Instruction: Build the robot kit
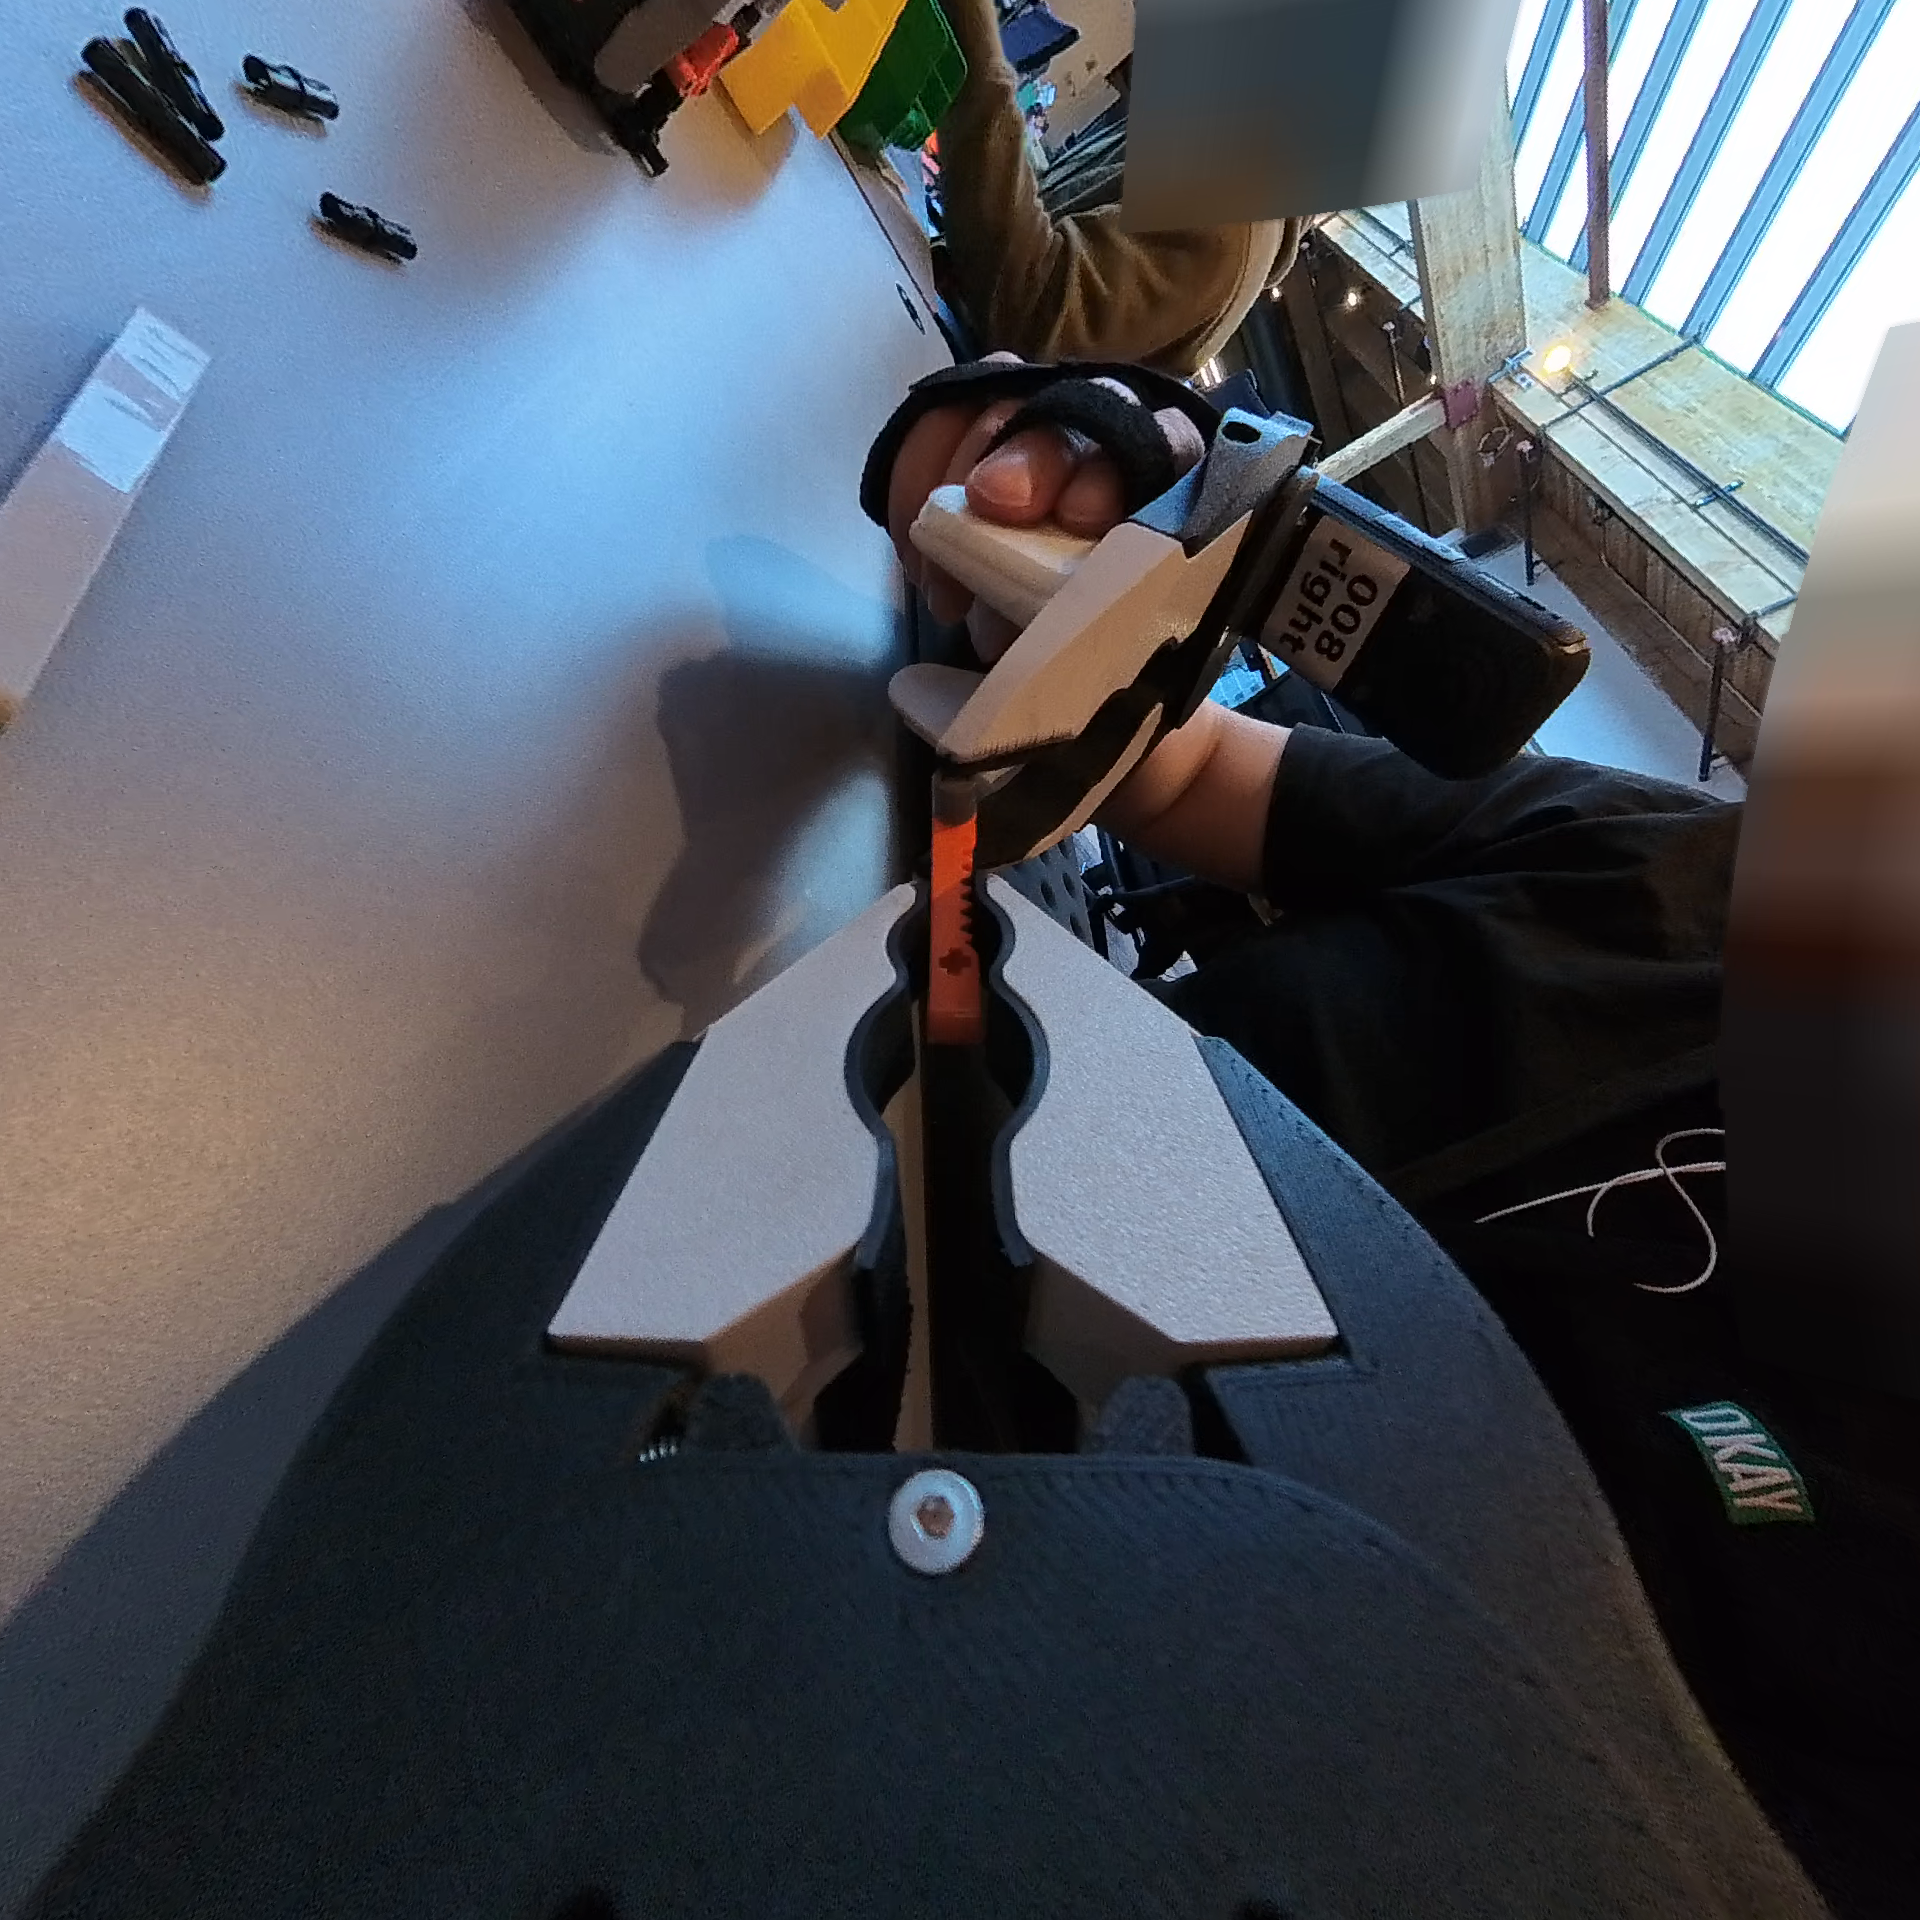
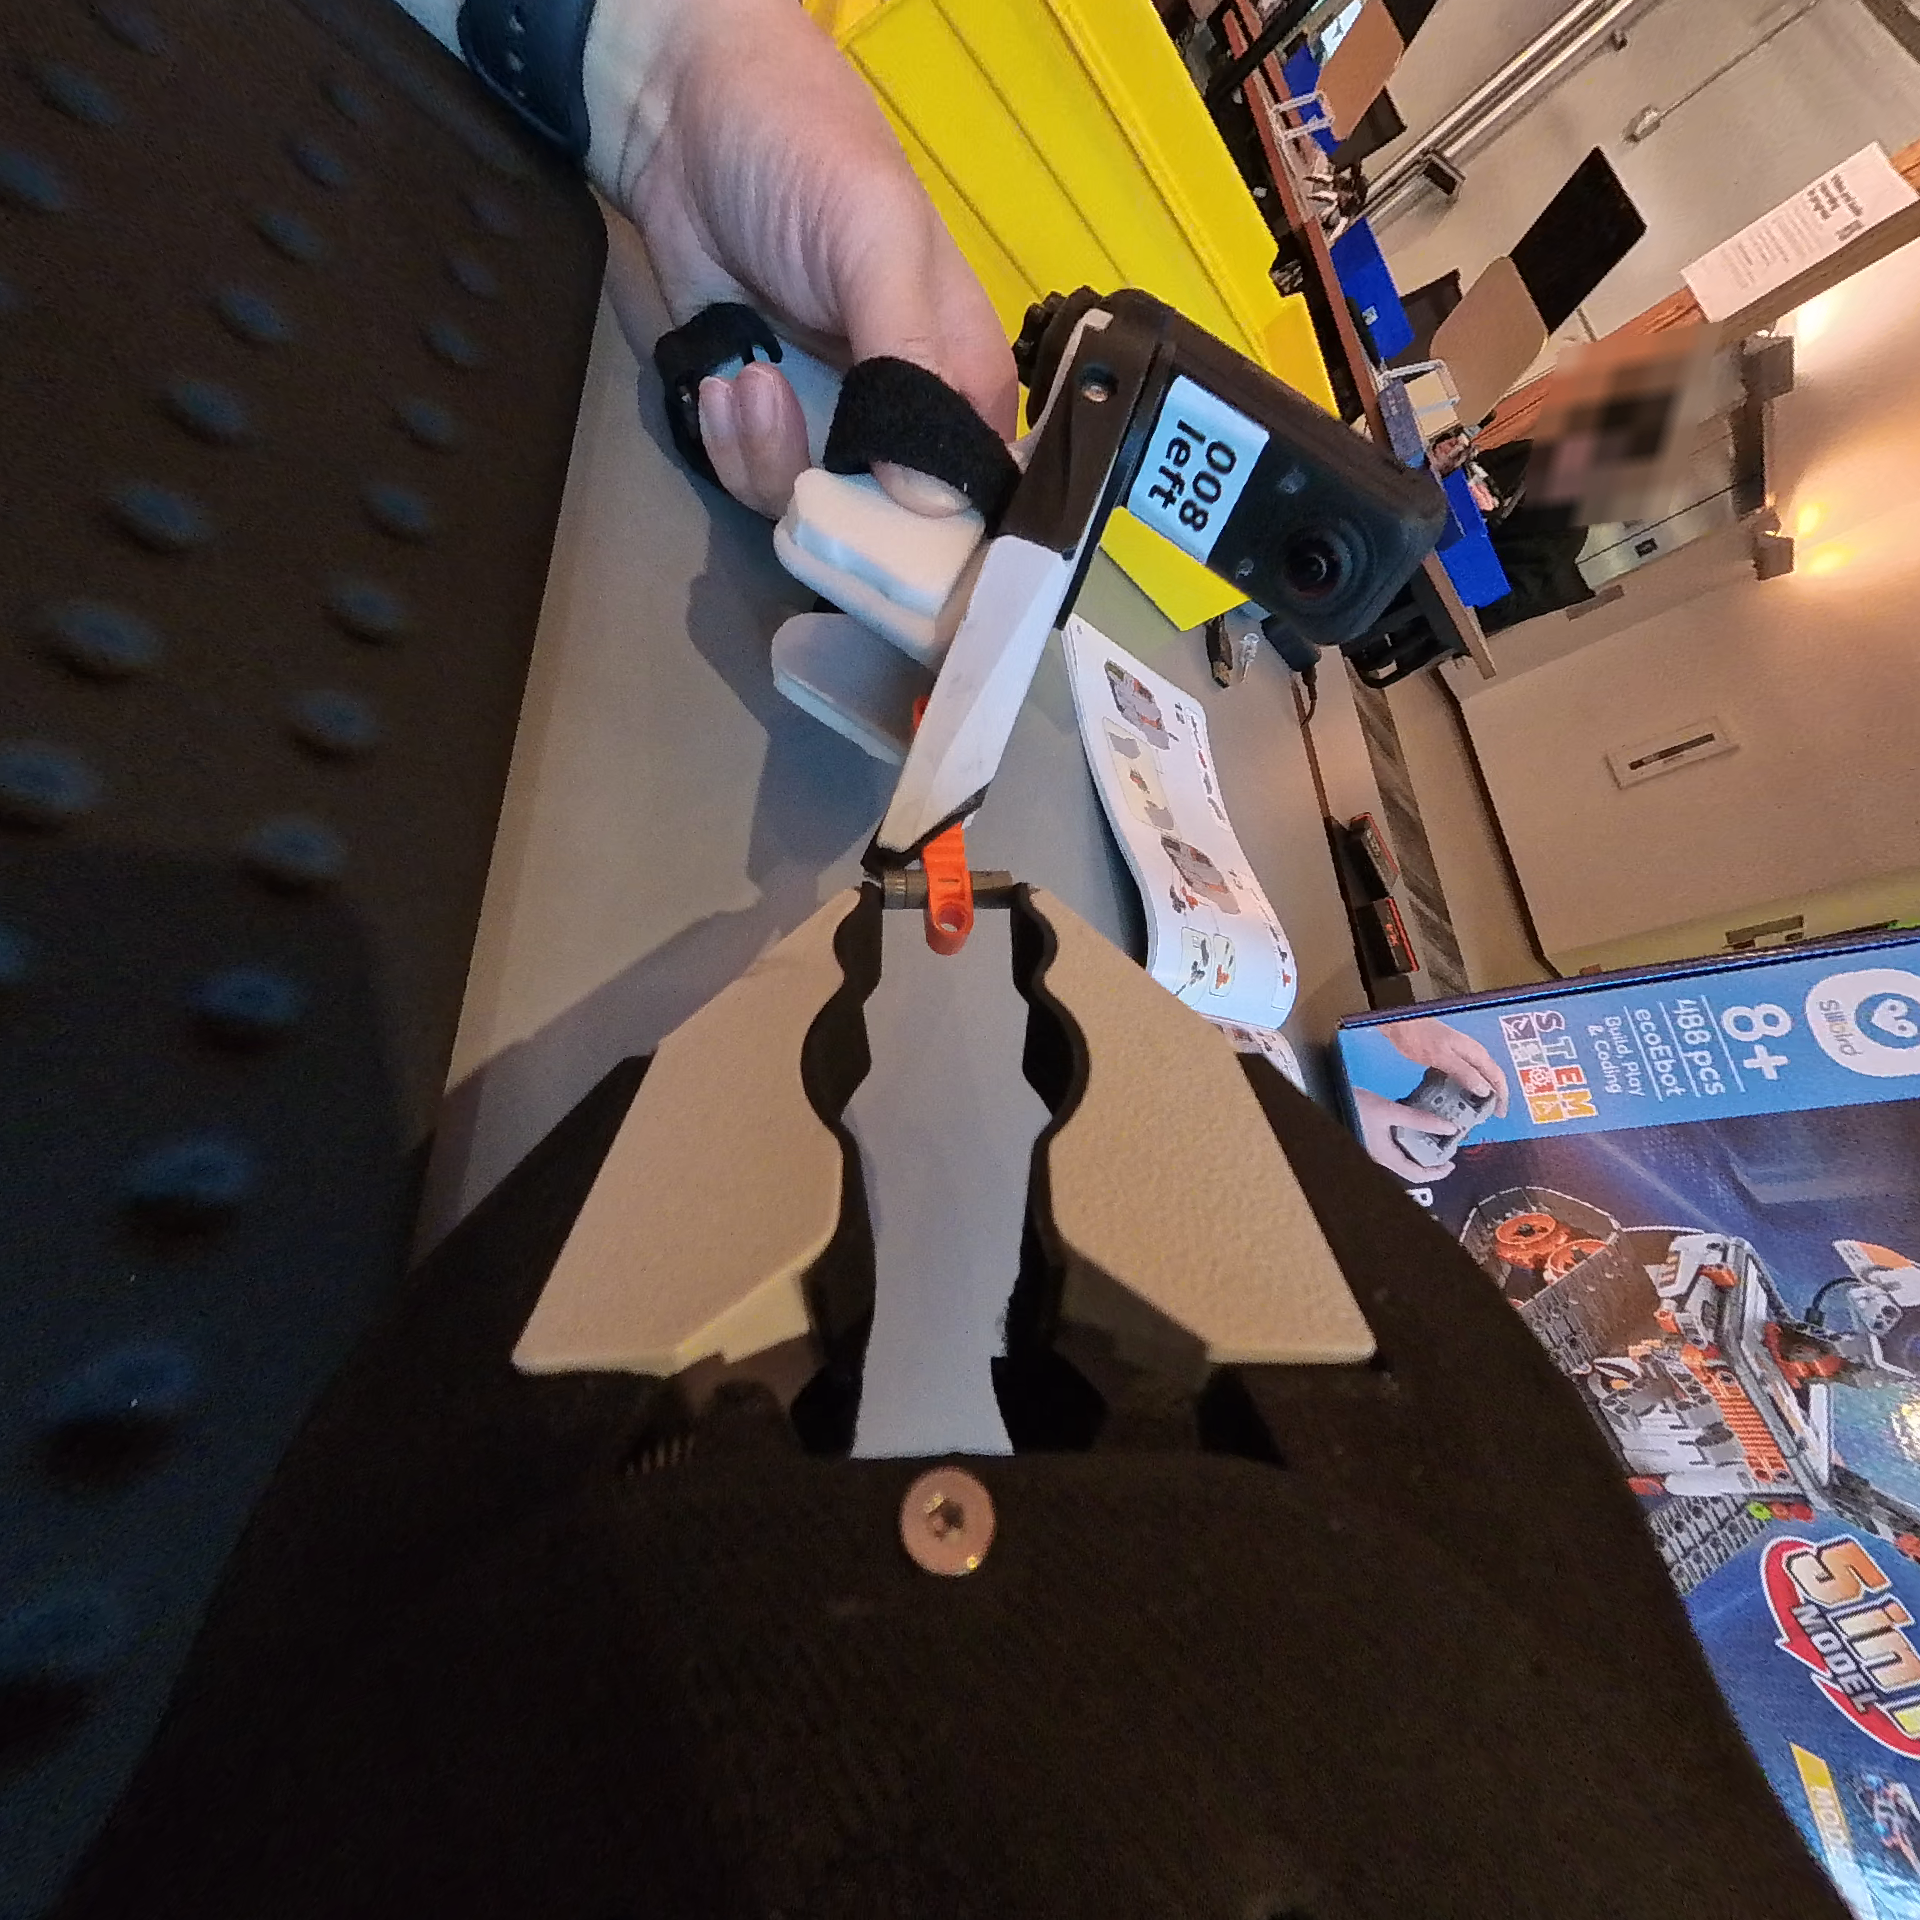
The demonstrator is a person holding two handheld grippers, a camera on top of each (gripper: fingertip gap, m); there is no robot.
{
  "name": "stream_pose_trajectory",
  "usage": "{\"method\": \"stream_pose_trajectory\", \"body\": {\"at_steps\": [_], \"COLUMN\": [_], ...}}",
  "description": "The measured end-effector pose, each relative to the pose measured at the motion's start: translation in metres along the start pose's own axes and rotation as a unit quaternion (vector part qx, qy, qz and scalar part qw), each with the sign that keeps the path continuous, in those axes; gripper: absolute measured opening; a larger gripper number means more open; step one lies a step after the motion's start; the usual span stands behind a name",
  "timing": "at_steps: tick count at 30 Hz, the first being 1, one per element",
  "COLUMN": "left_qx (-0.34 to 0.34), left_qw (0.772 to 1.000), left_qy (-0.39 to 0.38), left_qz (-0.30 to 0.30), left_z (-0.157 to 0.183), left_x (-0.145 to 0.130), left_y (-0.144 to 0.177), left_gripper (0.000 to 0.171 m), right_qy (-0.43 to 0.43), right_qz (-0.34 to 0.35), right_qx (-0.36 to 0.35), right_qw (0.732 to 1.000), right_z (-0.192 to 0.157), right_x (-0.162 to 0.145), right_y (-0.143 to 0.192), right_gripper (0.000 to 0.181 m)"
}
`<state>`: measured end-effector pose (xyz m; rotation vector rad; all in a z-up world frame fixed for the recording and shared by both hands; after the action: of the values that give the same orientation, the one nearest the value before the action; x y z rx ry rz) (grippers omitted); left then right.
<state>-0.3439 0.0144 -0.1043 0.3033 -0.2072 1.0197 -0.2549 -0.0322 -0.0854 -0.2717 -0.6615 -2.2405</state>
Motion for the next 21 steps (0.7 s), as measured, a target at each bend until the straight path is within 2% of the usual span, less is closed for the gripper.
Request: {"method": "stream_pose_trajectory", "body": {"at_steps": [21], "left_qx": [0.025], "left_qw": [0.999], "left_qy": [0.017], "left_qz": [-0.012], "left_z": [-0.0074], "left_x": [-0.0038], "left_y": [-0.0028], "left_gripper": [0.003], "right_qy": [0.018], "right_qz": [-0.056], "right_qx": [0.023], "right_qw": [0.998], "right_z": [-0.0077], "right_x": [0.0006], "right_y": [-0.0043], "right_gripper": [0.02]}}
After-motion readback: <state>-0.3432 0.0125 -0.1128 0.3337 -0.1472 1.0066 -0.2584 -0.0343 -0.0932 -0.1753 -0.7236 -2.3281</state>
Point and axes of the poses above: each gripper's, where its closed fingertips meet, y back along the fingers, x out of its top, z = x × y across the jaws, the point moved 6 cm from there along y, back along the fingers, and after that the axes turned 15 degrees about y, right-handed, at the moved point
